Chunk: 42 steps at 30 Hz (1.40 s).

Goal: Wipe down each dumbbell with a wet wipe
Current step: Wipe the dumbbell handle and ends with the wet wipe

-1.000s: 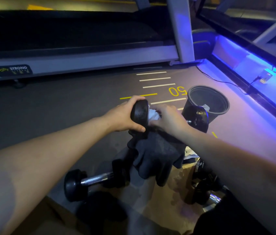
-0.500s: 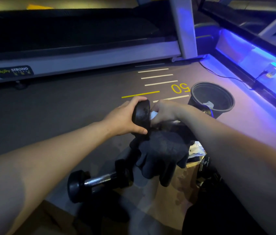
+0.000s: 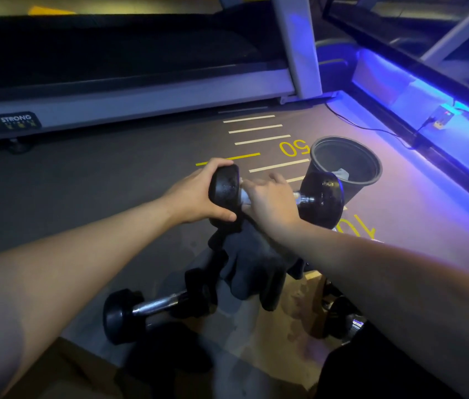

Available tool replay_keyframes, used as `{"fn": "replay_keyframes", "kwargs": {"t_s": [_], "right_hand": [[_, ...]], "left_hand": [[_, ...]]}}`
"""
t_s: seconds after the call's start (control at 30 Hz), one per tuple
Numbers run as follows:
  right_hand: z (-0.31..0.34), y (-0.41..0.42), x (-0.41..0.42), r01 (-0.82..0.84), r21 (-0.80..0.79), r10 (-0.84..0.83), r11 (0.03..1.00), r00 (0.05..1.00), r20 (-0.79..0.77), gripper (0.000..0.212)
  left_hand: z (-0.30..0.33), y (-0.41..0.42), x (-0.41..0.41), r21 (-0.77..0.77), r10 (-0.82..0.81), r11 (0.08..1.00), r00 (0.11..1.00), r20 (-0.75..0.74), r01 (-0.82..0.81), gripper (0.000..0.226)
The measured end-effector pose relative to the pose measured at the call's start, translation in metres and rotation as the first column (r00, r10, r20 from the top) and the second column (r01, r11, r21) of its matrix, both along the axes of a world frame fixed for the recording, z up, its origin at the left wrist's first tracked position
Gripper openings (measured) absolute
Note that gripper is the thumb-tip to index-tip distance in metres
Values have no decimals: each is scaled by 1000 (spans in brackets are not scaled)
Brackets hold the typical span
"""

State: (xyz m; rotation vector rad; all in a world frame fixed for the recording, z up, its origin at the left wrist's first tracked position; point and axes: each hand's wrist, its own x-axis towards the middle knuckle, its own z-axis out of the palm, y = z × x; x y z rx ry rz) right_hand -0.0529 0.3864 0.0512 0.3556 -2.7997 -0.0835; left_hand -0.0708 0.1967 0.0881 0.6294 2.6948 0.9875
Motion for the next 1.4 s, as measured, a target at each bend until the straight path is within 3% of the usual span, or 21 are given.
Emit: {"fn": "replay_keyframes", "kwargs": {"t_s": [0.07,0.17,0.3,0.5,0.6,0.77,0.9,1.0,1.2,1.3,1.4], "right_hand": [[3,-1,-3,1,-6,-1,1000,998,57,33],[21,-1,-17,74,-77,-46,994,949,312,23],[42,4,-35,169,-196,-9,966,779,627,24],[53,5,-39,282,-323,157,903,483,861,16],[50,0,-39,224,-255,77,941,591,803,19],[35,-7,-21,146,-41,-106,988,858,502,36],[22,-12,-7,74,90,-96,993,957,273,28],[26,-9,-7,55,74,-77,996,933,351,34],[43,14,-13,145,-115,-50,983,807,589,88],[53,32,-16,189,-327,74,926,759,647,89],[54,39,-21,205,-456,169,866,738,654,67]], "left_hand": [[0,0,0,-11,5,1000,1000,3,-5,104],[1,1,2,-19,11,1000,1000,8,-11,103],[2,1,5,-44,5,999,1000,-19,-6,104],[-1,-3,12,-99,-3,995,998,-59,-3,104],[-2,-4,12,-116,-2,993,998,-66,-5,104],[-2,-2,8,-100,-8,995,998,-65,2,106],[-1,-2,6,-90,-17,996,998,-63,11,107],[0,-2,5,-81,-16,997,998,-55,12,107],[-1,-3,4,-56,-28,998,999,-45,26,107],[-1,-4,6,-72,-32,997,998,-50,28,107],[-1,-4,8,-87,-34,996,998,-59,29,107]]}}
